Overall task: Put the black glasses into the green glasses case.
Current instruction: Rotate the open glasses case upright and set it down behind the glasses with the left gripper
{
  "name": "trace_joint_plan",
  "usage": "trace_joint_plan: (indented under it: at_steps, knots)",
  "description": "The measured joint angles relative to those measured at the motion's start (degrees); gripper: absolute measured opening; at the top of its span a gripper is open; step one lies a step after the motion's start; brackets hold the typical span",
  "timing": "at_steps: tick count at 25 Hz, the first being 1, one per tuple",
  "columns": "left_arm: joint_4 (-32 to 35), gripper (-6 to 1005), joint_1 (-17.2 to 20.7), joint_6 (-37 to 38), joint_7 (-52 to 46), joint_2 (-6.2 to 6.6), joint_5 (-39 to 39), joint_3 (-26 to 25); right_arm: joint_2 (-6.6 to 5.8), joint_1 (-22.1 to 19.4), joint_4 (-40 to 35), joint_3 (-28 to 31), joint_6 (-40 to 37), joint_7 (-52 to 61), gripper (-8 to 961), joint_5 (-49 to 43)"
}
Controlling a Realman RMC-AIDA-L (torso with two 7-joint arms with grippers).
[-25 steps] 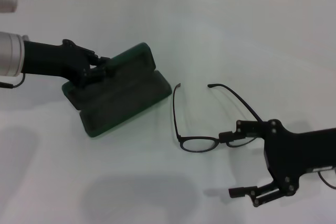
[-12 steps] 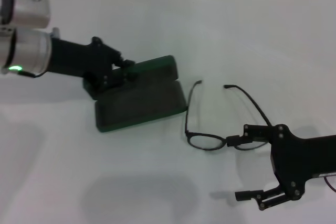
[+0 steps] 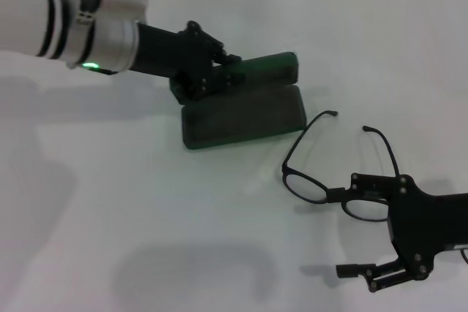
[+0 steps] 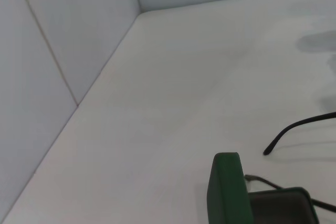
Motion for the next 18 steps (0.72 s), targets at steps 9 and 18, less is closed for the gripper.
trace_joint_plan:
  at_steps: [9,18]
  knots:
    - [2.41,262,-0.66,-1.64,6.18,-0.03,2.25,0.0,-0.14,-0.54,-0.04,0.16,0.46,-0.45,851,-0.04]
    - [1.62,276,-3.98,-0.33,-1.97,0.26,6.97,0.01,-0.14,-0.11,-0.02,1.38,0.63,-0.26,846,-0.24]
